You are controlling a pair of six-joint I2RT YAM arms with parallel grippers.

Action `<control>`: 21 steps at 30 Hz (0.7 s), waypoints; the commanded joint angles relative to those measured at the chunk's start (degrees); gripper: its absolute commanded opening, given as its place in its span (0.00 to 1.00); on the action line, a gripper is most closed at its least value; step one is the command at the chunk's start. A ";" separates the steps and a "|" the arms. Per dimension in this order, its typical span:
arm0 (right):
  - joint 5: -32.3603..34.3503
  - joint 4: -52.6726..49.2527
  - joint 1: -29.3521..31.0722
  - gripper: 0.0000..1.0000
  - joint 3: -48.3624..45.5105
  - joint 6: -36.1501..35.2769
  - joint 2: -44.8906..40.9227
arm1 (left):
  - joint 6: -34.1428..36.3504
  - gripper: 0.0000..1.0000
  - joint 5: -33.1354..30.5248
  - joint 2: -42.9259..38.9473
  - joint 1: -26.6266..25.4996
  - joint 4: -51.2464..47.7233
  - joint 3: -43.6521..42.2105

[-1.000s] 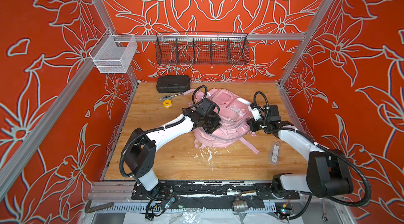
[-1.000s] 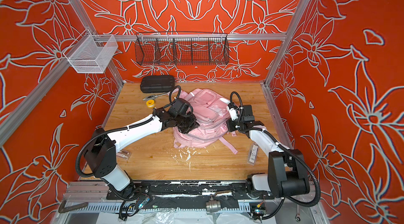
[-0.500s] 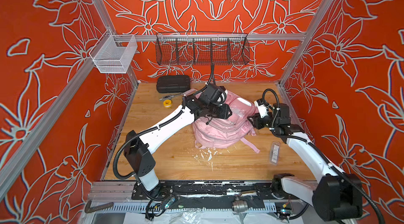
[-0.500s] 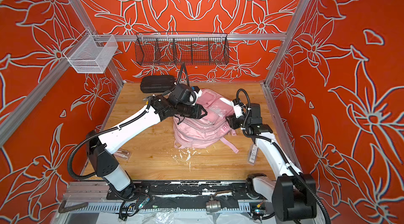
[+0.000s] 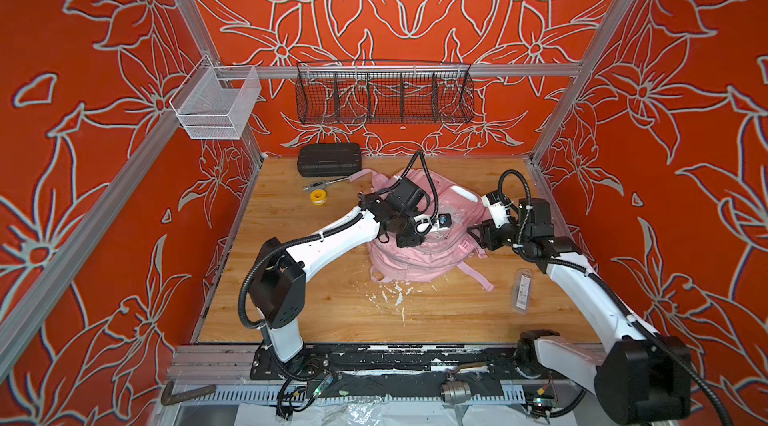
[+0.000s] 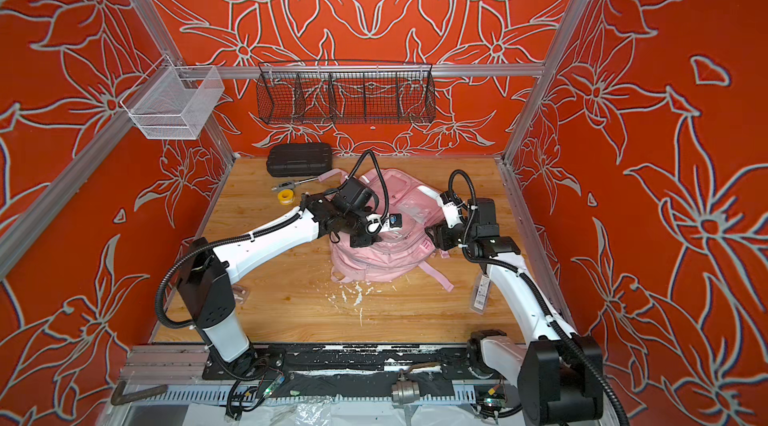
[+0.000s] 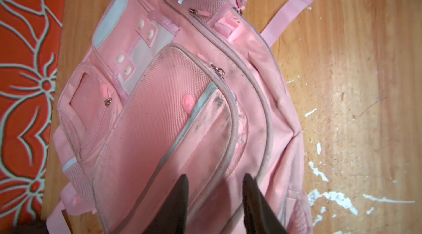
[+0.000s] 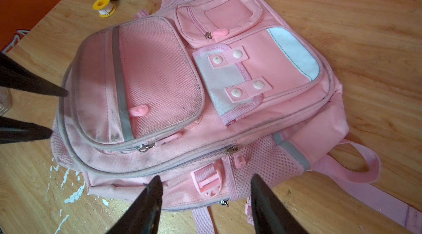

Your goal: Pack the student bag

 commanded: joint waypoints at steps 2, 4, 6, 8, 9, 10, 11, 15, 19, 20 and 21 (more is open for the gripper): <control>-1.21 -1.53 -0.02 0.63 1.77 -1.29 0.09 | 8.90 0.40 -0.49 3.49 0.49 0.00 1.69; -1.43 -1.29 -0.02 0.62 1.72 -1.22 0.59 | 9.32 0.40 -1.01 4.41 0.58 0.59 1.67; -2.24 -0.86 -0.02 0.62 1.72 -1.34 1.13 | 9.71 0.39 -1.98 5.29 0.60 1.54 1.58; -3.56 -0.03 -0.01 0.62 1.42 -1.84 1.57 | 9.65 0.36 -3.33 6.41 0.58 1.18 2.47; -5.01 0.74 -0.02 0.61 1.13 -2.47 1.82 | 9.23 0.25 -3.47 7.01 0.60 0.52 3.35; -6.35 1.39 -0.01 0.61 0.81 -3.19 1.98 | 8.59 0.13 -3.41 7.18 0.69 -0.08 4.04; -8.71 2.60 0.03 0.60 0.16 -4.55 2.19 | 7.37 0.00 -3.11 7.12 0.67 -0.68 4.88; -13.42 8.76 0.31 0.57 -2.41 -7.08 2.52 | 2.98 0.00 0.42 3.53 2.22 -0.29 4.34; -16.67 14.16 0.59 0.56 -2.79 -8.46 4.45 | 0.62 0.00 6.11 -3.23 4.23 5.64 -0.99; -17.66 14.71 0.64 0.55 -2.37 -8.74 5.41 | 0.29 0.00 7.46 -4.68 4.80 7.00 -2.14; -18.52 14.78 0.69 0.55 -1.64 -9.10 6.34 | -0.50 0.00 8.39 -5.85 5.24 8.21 -3.02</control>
